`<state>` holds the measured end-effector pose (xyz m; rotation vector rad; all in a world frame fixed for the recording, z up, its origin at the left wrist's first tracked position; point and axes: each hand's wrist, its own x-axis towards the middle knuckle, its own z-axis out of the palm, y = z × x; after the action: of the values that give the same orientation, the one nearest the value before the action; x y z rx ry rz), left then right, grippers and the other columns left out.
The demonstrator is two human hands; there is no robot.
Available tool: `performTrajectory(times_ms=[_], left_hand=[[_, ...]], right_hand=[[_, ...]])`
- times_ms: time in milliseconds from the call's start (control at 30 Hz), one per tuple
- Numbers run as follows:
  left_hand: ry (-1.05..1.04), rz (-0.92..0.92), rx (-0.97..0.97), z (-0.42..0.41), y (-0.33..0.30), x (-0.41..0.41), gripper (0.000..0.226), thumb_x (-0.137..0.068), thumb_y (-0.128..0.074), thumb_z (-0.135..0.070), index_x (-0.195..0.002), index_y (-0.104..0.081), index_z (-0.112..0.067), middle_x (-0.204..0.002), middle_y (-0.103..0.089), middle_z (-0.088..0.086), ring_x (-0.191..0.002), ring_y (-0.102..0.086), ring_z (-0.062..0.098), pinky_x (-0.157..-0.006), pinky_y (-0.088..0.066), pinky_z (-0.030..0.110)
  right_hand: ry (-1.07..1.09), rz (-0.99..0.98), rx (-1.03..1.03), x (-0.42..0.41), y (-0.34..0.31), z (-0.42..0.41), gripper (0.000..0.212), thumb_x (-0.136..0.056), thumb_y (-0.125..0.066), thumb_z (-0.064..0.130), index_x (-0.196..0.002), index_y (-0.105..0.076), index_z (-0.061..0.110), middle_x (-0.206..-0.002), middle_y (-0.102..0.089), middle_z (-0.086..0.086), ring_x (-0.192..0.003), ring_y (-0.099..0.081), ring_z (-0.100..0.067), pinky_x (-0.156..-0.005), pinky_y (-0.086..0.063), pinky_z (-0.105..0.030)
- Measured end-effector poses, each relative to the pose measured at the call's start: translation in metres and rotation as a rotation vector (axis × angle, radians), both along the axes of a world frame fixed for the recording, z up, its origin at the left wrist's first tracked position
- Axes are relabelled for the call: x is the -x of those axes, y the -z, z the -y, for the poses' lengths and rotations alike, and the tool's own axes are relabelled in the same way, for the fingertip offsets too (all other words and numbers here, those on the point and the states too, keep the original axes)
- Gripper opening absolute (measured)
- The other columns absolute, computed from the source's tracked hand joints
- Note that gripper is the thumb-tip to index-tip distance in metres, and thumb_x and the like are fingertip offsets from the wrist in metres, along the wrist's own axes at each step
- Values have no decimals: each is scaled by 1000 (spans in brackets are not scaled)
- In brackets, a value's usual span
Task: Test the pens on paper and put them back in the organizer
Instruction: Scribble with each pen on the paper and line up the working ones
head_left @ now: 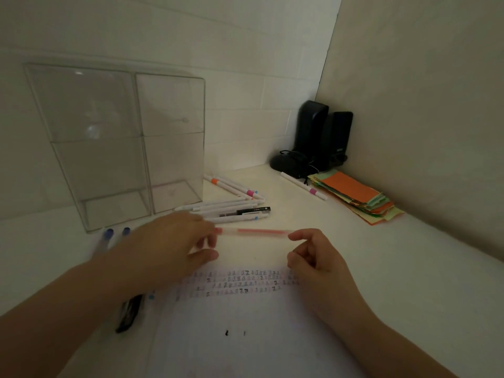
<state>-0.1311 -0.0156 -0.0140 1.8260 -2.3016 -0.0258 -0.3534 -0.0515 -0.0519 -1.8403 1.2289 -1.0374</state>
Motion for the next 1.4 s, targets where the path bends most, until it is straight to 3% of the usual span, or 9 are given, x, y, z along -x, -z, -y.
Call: performTrajectory(times_ms=[167,500,633,734,834,967,1100,1234,1400], left_hand=[[107,8,197,37,24,21,38,-91,-49,-30,-128,-43,-23,-131,-45,-4,-116,-42,16,-99,-36,31],[128,-234,158,22,16,32,10,-94,-41,-25,-97,-45,-34,-92,-46,-18,-81,-45,-4,-73,-33,12],[229,-549,43,-23,-4,49,7,-87,-49,-39,-91,-47,-44,-81,-63,-19,-82,-55,-1,-69,-40,8],[263,-659,41,-27,3,48,29,-75,-35,-58,-102,-45,-51,-96,-61,-26,-91,-56,0,-77,-40,9],[248,-573,163,-22,17,44,31,-78,-34,-57,-108,-38,-56,-115,-44,-34,-109,-44,-9,-87,-31,2],[316,-552,118,-24,25,48,28,-82,-37,-56,-107,-46,-48,-102,-57,-29,-95,-52,-13,-80,-36,3],[331,-490,153,-30,27,53,38,-82,-20,-54,-89,-46,-29,-83,-58,-15,-78,-52,1,-69,-38,13],[337,-368,150,-34,28,57,34,-90,-24,-46,-91,-52,-27,-84,-57,-16,-76,-51,1,-73,-32,3],[382,-394,101,-38,15,51,28,-94,-27,-41,-90,-53,-32,-82,-62,-17,-69,-57,1,-63,-41,16]], right_hand=[[18,97,-91,3,-6,-1,27,-86,-51,1,-92,-53,28,-72,-56,-7,-54,-45,-2,-50,-37,-8],[-33,-45,38,4,-5,-6,58,-84,-58,7,-125,-43,45,-77,-60,6,-55,-47,-1,-57,-41,-12],[-67,-179,176,-1,-7,-15,35,-83,-64,18,-91,-51,50,-76,-57,14,-67,-49,-5,-59,-40,-15],[-152,60,53,-2,-14,-21,15,-88,-55,40,-81,-62,29,-74,-62,2,-61,-52,-10,-56,-40,-22],[-258,268,-160,0,-23,-23,43,-85,-44,47,-80,-73,16,-57,-61,5,-49,-46,-1,-51,-34,-13],[-437,337,-185,-4,-20,-28,14,-84,-55,22,-78,-54,10,-56,-60,2,-45,-47,-5,-46,-34,-14],[-436,381,-191,-4,-16,-27,26,-80,-66,24,-65,-46,20,-62,-62,-20,-45,-49,-14,-44,-34,-19],[-451,412,-186,-5,-18,-29,25,-76,-64,31,-59,-47,25,-54,-58,-13,-42,-45,-15,-43,-28,-28],[-548,472,-225,-5,-23,-33,22,-78,-62,23,-62,-48,22,-54,-55,-12,-41,-49,-12,-40,-30,-18]])
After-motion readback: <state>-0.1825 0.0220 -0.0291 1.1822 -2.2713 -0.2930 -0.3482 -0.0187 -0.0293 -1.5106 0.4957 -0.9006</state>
